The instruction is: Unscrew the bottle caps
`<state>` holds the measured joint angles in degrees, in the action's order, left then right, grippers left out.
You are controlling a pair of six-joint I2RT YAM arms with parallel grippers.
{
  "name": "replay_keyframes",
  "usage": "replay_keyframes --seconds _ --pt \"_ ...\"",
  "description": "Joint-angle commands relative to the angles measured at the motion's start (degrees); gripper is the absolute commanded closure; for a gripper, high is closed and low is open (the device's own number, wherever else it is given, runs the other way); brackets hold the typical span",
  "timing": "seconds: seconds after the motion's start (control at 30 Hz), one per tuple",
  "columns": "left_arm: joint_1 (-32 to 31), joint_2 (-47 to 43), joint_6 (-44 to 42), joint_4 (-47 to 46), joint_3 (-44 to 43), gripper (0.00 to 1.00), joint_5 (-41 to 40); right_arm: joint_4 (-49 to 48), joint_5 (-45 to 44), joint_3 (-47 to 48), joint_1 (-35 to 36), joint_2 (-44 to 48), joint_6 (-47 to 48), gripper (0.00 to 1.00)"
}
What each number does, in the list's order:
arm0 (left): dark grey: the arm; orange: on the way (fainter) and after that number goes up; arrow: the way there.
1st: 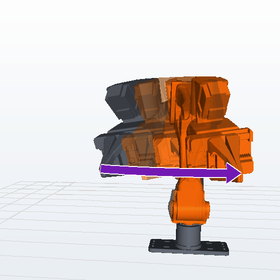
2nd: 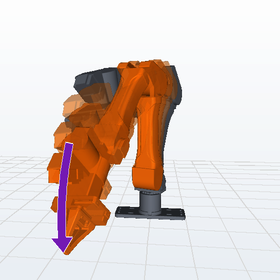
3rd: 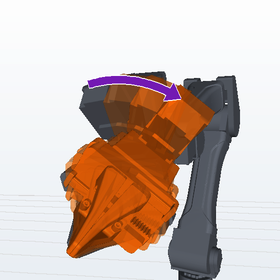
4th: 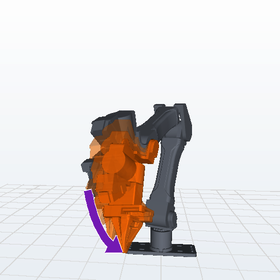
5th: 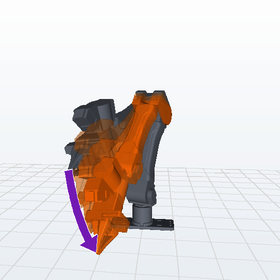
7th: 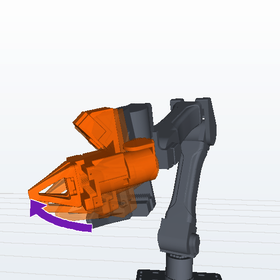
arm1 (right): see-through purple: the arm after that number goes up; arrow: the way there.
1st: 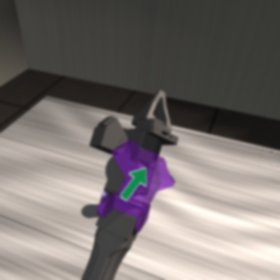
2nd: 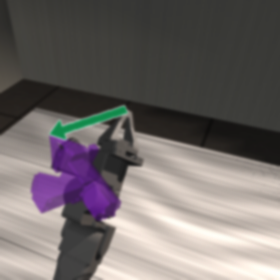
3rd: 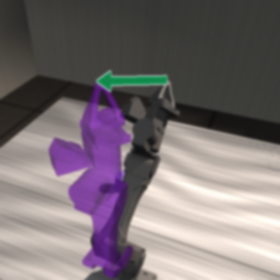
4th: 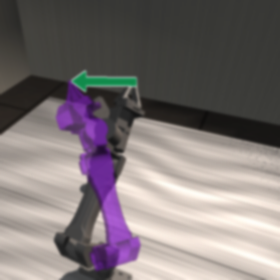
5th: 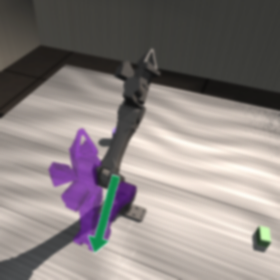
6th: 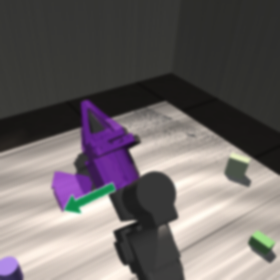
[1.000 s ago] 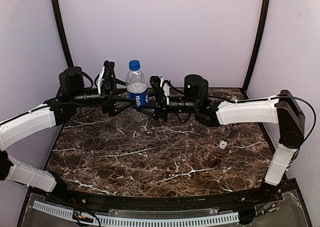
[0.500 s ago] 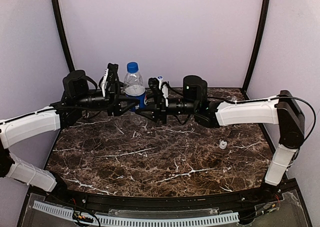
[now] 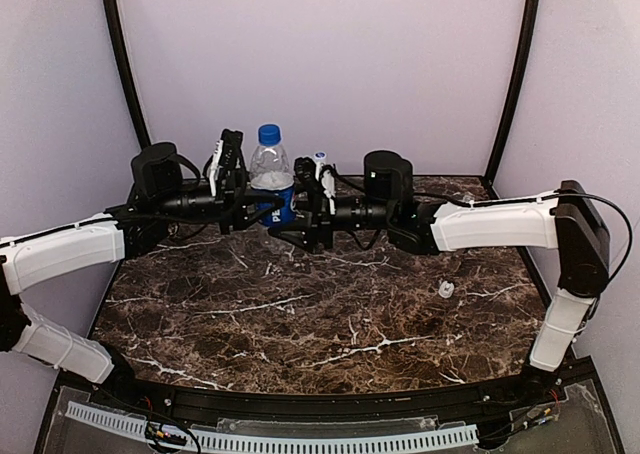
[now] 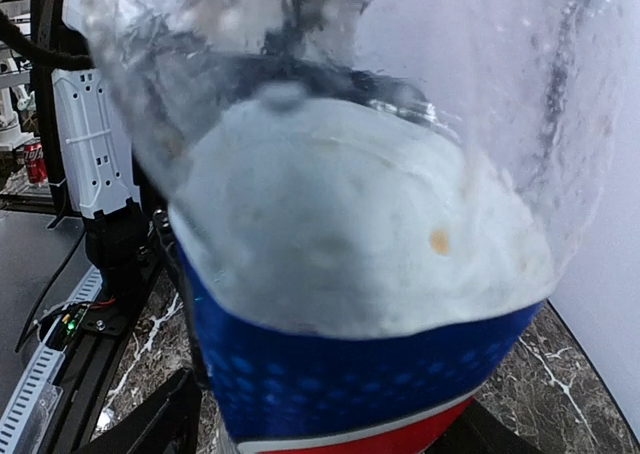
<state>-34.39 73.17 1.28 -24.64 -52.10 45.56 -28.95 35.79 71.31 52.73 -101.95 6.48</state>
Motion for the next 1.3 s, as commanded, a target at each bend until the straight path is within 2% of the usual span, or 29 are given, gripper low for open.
replay_keyframes --seconds 0.0,0.13,0.23,0.33,0.4,0.5,0.6,0.7,0.9,1.03,1.2,1.27 --pt "-0.4 -0.5 -0.2 0.0 0.6 0.69 -1.8 4.3 -4.1 1.1 0.5 2.5 1.9 0.22" --pt "-0.5 -1.4 -5.2 4.5 1.5 0.70 -9.1 13.5 -8.0 0.8 -1.3 7.6 0.4 0.17" --pt "-0.7 -1.7 -12.1 7.2 2.4 0.70 -18.2 21.0 -11.8 1.7 -2.5 12.3 -2.0 0.17" --pt "-2.0 -1.6 -19.4 9.2 3.6 0.70 -25.2 28.3 -15.8 6.0 -2.2 14.3 -5.9 0.23" --pt "-4.1 -1.1 -26.4 10.0 3.9 0.70 -31.9 33.3 -18.9 9.3 -1.7 14.1 -12.0 0.28" --pt "-6.2 0.1 -29.2 10.1 3.9 0.71 -40.1 38.0 -24.4 14.0 -0.9 12.2 -17.3 0.36" --pt "-6.7 0.5 -30.2 10.1 3.7 0.72 -43.0 45.9 -29.3 20.3 -0.5 9.1 -20.8 0.41" --pt "-7.2 0.7 -31.0 10.5 3.5 0.72 -43.7 51.5 -27.9 25.7 0.2 6.7 -21.2 0.39" --pt "-7.5 1.2 -31.6 10.6 3.4 0.72 -44.6 56.8 -27.4 29.9 1.7 4.8 -20.5 0.39" --pt "-7.5 1.5 -31.7 10.1 3.2 0.72 -44.3 57.3 -26.2 30.4 1.8 4.0 -20.0 0.49" --pt "-7.5 1.6 -31.8 9.5 3.1 0.72 -44.1 57.6 -24.4 30.9 1.8 2.9 -19.4 0.68" --pt "-7.6 1.7 -31.9 9.6 3.1 0.72 -43.9 57.5 -24.5 31.0 1.8 2.8 -18.9 0.69"
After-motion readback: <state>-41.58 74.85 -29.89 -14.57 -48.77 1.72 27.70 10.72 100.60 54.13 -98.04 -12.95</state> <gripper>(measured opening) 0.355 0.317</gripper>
